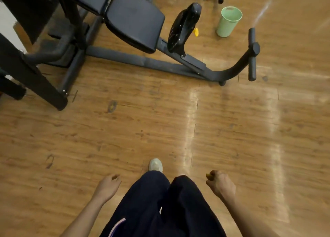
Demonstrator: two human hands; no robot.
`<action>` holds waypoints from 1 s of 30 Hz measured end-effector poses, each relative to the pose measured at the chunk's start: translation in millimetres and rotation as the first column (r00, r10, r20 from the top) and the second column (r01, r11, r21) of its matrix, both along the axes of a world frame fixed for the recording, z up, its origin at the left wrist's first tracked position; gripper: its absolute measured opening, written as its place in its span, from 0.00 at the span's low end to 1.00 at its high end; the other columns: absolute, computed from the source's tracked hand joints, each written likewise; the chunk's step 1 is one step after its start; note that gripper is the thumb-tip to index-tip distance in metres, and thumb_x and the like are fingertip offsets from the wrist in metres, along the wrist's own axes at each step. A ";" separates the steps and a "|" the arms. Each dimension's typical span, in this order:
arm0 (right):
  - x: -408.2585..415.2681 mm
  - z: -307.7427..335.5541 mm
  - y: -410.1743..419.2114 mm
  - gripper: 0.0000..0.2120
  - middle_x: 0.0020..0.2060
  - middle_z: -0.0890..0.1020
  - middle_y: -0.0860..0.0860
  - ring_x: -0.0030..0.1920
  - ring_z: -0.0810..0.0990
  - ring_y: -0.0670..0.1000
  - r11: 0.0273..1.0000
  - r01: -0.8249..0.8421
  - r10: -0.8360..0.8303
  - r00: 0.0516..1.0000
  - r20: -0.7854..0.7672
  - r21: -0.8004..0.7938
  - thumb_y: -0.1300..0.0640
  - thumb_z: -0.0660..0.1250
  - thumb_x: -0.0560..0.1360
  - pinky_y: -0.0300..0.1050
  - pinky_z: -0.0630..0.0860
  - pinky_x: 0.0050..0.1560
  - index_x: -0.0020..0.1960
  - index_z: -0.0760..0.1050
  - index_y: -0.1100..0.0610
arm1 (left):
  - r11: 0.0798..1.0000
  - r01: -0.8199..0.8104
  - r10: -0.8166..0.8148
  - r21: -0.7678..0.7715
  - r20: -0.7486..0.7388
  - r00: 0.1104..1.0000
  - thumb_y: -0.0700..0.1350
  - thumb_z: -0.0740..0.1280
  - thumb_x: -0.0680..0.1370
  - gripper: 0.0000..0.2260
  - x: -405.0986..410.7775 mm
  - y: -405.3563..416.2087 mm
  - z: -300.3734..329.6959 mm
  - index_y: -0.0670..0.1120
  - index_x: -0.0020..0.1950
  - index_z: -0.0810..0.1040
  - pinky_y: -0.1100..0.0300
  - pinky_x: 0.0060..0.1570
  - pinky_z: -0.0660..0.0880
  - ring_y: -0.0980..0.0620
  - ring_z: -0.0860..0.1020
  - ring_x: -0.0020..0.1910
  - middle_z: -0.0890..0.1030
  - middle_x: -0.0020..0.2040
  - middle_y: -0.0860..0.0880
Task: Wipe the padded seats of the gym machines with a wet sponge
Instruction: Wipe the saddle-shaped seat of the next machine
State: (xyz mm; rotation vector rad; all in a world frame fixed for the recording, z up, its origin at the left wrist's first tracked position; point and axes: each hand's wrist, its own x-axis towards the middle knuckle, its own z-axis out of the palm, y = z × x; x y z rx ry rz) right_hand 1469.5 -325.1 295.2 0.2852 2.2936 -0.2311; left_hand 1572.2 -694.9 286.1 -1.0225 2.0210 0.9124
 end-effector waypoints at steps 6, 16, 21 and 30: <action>-69.9 -0.8 -12.1 0.13 0.55 0.81 0.52 0.54 0.80 0.55 0.991 0.129 -0.131 0.988 0.084 0.027 0.51 0.65 0.77 0.42 0.72 0.43 0.61 0.75 0.52 | 0.991 0.128 -0.126 0.021 -0.105 0.986 0.48 0.61 0.82 0.18 -177.5 -15.4 24.3 0.46 0.72 0.71 0.58 0.61 0.67 0.47 0.70 0.70 0.72 0.71 0.48; -275.0 -10.5 -32.4 0.14 0.53 0.81 0.54 0.52 0.80 0.56 0.993 0.110 -0.107 0.992 0.061 -0.040 0.51 0.63 0.76 0.46 0.77 0.47 0.60 0.75 0.52 | 0.992 0.125 -0.125 0.011 0.001 0.992 0.48 0.62 0.82 0.18 -341.9 -7.3 11.0 0.45 0.71 0.72 0.57 0.65 0.68 0.47 0.72 0.68 0.74 0.70 0.47; -398.2 2.6 -41.4 0.18 0.56 0.81 0.54 0.54 0.80 0.56 0.992 0.048 -0.052 0.998 -0.037 -0.119 0.49 0.66 0.76 0.46 0.77 0.48 0.64 0.74 0.52 | 0.999 0.048 -0.048 -0.001 0.068 0.997 0.47 0.63 0.82 0.17 -404.2 -13.9 16.2 0.43 0.70 0.73 0.56 0.66 0.68 0.46 0.73 0.67 0.76 0.68 0.45; -549.6 17.2 -82.3 0.18 0.52 0.81 0.56 0.48 0.79 0.54 0.936 0.161 -0.232 0.950 -0.209 -0.312 0.49 0.69 0.75 0.50 0.79 0.48 0.60 0.72 0.56 | 0.992 0.121 -0.120 0.021 -0.033 0.992 0.47 0.62 0.82 0.16 -563.1 -20.1 23.4 0.47 0.70 0.73 0.57 0.64 0.67 0.48 0.71 0.69 0.74 0.69 0.48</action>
